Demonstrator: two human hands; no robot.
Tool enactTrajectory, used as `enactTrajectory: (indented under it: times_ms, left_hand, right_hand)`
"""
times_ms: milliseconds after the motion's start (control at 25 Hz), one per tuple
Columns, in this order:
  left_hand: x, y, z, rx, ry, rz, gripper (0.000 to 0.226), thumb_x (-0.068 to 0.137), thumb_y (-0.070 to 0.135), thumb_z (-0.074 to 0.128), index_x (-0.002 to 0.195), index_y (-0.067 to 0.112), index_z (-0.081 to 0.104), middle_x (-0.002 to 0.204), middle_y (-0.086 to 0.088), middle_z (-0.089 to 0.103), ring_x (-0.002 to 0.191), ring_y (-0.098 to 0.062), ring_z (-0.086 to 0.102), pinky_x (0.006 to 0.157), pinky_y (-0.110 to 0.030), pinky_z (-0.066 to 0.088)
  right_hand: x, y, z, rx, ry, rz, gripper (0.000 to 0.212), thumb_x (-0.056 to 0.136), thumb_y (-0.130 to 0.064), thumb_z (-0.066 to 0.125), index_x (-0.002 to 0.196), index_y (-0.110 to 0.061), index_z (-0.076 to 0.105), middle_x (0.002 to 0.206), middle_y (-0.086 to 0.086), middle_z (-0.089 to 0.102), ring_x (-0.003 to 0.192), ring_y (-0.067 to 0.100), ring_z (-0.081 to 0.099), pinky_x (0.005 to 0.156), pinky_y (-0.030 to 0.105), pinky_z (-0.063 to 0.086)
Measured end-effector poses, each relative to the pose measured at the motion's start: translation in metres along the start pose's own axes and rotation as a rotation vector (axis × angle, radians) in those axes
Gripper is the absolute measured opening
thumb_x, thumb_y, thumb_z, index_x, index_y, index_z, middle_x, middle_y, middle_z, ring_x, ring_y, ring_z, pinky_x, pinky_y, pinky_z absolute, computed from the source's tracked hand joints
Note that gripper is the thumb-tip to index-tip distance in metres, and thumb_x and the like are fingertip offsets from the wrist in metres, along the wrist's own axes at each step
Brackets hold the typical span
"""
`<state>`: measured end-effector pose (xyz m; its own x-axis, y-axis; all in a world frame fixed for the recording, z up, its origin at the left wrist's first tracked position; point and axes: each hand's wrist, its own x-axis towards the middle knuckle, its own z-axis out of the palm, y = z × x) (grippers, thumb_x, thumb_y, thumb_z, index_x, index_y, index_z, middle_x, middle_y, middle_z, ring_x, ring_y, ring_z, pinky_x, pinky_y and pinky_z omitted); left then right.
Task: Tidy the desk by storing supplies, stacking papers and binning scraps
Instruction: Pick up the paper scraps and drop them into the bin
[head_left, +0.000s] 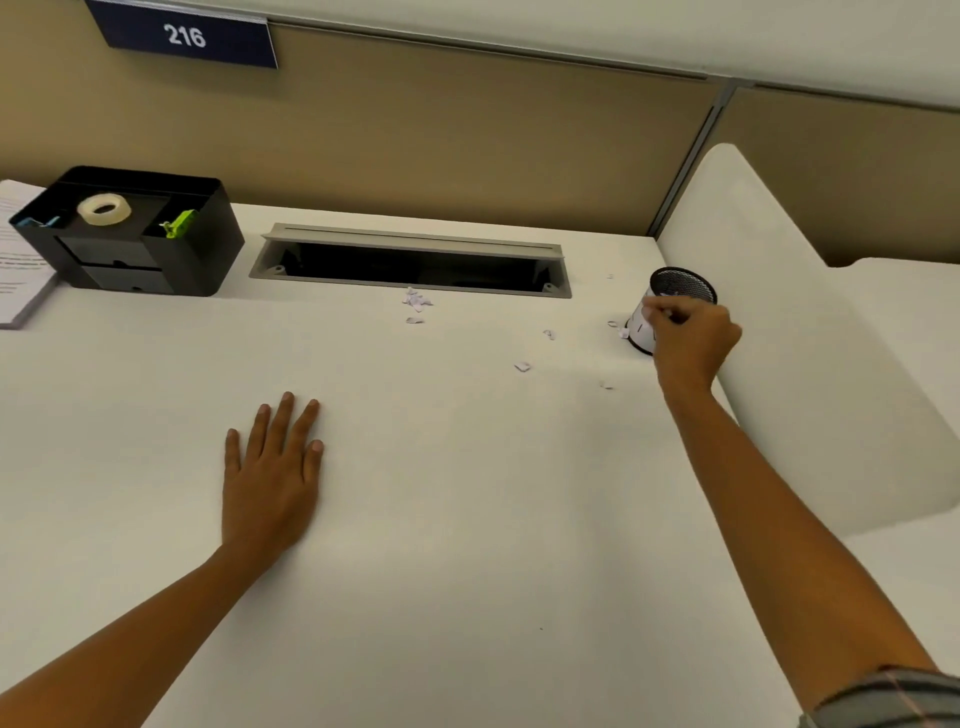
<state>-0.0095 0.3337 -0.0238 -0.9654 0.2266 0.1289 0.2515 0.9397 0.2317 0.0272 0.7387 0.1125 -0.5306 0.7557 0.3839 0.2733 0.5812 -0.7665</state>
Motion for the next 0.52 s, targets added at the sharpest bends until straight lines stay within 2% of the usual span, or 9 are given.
enactTrajectory:
  times_ms: [120,200,320,400,520]
  left_hand:
    - [0.000,-0.001,-0.001,-0.015,-0.005,-0.005,0.060,0.092,0.049,0.006,0.148,0.033,0.016,0.157,0.005,0.012,0.145,-0.017,0.009,0.117,-0.045,0.004]
    - [-0.001,-0.001,-0.001,-0.019,-0.010,-0.006,0.059,0.092,0.048,0.006,0.148,0.033,0.016,0.157,0.005,0.012,0.145,-0.016,0.008,0.117,-0.044,0.004]
    - [0.000,0.000,-0.002,-0.013,-0.012,-0.012,0.059,0.092,0.048,0.006,0.148,0.033,0.016,0.157,0.006,0.012,0.145,-0.016,0.008,0.117,-0.044,0.004]
    - [-0.001,0.000,-0.002,-0.015,-0.015,-0.012,0.059,0.092,0.048,0.007,0.148,0.033,0.017,0.157,0.006,0.012,0.145,-0.016,0.008,0.117,-0.044,0.003]
    - [-0.001,0.000,-0.003,-0.020,-0.020,-0.012,0.059,0.092,0.048,0.007,0.148,0.033,0.016,0.157,0.006,0.012,0.145,-0.016,0.008,0.117,-0.044,0.003]
  right_hand:
    - [0.047,0.007,0.002,-0.012,0.098,-0.015,0.015,0.079,-0.003,0.065,0.089,-0.005,0.075,0.088,0.010,0.073,0.059,0.000,0.051,0.069,-0.006,0.030]
    - [0.071,0.017,0.006,-0.015,0.102,0.007,0.017,0.082,0.001,0.062,0.092,-0.004,0.074,0.090,0.013,0.073,0.068,0.005,0.058,0.067,-0.003,0.037]
    - [0.089,0.033,0.012,-0.103,-0.002,0.010,0.019,0.087,0.001,0.057,0.100,0.001,0.071,0.099,0.017,0.071,0.091,0.023,0.066,0.081,0.012,0.044]
    - [0.090,0.039,0.014,-0.142,-0.043,-0.023,0.020,0.089,-0.002,0.056,0.102,0.002,0.070,0.103,0.019,0.070,0.096,0.027,0.065,0.084,0.017,0.043]
    - [0.080,0.041,0.019,-0.179,0.024,-0.122,0.019,0.090,-0.004,0.055,0.101,0.001,0.070,0.102,0.018,0.069,0.094,0.028,0.064,0.080,0.017,0.041]
